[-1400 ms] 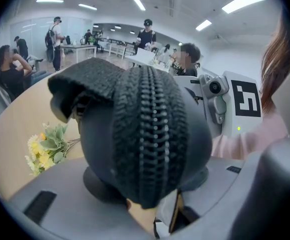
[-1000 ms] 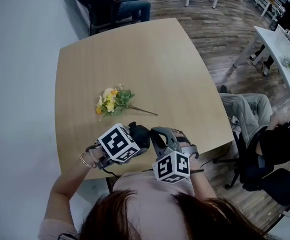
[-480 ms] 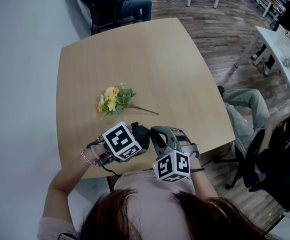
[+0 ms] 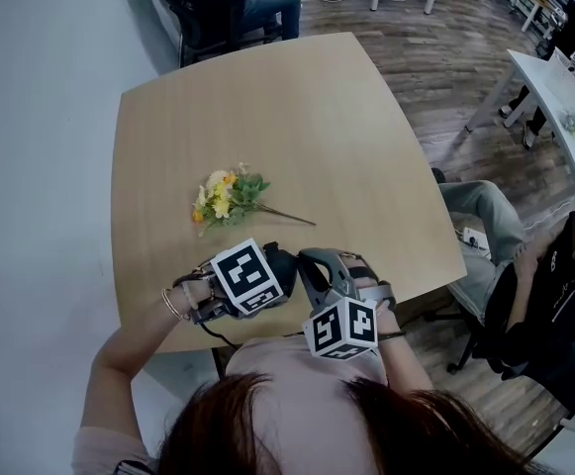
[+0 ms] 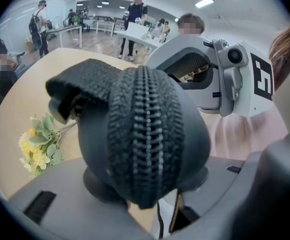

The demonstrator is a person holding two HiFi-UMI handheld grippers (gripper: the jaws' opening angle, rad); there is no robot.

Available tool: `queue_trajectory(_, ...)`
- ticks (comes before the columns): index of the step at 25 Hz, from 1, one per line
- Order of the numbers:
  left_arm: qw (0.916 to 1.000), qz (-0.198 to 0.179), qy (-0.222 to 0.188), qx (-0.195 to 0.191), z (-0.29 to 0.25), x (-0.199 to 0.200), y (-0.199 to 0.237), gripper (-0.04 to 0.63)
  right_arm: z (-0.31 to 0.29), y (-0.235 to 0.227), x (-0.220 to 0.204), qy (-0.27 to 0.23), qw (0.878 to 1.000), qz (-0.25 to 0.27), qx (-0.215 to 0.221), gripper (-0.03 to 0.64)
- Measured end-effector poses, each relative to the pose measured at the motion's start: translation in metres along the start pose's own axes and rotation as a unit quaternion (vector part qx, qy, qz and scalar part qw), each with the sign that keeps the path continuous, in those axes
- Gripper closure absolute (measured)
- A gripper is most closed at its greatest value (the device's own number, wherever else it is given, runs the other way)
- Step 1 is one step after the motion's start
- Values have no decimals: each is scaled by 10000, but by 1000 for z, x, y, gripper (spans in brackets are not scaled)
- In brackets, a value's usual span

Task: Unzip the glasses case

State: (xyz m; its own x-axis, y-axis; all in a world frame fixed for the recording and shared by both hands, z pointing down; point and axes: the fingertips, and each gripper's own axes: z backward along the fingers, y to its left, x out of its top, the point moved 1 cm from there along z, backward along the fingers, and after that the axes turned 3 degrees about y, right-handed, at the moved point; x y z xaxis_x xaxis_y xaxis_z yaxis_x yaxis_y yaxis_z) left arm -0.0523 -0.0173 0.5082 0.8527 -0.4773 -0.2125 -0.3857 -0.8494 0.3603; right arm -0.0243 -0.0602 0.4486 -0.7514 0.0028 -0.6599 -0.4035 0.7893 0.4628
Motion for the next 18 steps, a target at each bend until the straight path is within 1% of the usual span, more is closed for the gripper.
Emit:
queue_trajectory(10,9984,-228,510,-50,-12,-5,4,360,-2,0,-5,98,9996,281,-29,597)
queue_trajectory(18,9947,-441,923,-48,-18,-8,8,360,-4,0,-8,159,9989,450,-11,597)
